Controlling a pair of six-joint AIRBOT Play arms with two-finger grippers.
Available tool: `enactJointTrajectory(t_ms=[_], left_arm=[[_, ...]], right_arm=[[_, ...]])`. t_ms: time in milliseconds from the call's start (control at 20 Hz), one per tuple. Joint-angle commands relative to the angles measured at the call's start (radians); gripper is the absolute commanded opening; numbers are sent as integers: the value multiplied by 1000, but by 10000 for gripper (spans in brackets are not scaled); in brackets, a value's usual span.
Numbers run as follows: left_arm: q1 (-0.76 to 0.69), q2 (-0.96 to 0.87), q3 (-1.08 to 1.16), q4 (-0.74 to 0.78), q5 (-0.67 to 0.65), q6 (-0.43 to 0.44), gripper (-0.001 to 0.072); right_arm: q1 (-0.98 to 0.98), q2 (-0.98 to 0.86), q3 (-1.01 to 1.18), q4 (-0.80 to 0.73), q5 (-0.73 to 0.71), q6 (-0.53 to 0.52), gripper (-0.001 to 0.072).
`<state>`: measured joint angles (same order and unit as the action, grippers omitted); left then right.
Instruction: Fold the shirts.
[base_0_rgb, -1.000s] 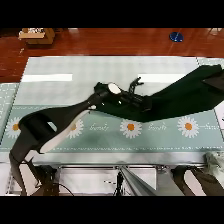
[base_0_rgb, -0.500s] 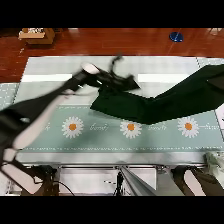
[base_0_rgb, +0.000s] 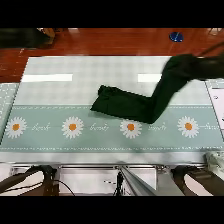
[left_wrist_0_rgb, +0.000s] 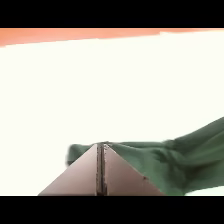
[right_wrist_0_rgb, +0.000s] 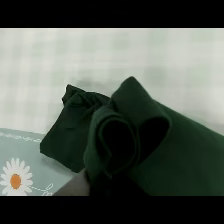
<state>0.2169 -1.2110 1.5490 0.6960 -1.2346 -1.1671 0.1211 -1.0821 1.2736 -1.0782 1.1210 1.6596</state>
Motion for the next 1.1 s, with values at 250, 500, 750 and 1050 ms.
enactJointTrajectory(t_ms=[250,500,750,1050], left_arm=[[163,159,-1,31,-102,-23,27],[163,159,-14,31,-100,-23,27],[163,159,-65,31,-82,-22,27],[163,154,-75,31,-79,-21,28]], right_arm=[[382,-465,1,17,-528,182,26],[464,-568,1,108,-618,195,28],[456,-527,1,161,-524,70,466],[177,-262,1,-405,75,48,469]])
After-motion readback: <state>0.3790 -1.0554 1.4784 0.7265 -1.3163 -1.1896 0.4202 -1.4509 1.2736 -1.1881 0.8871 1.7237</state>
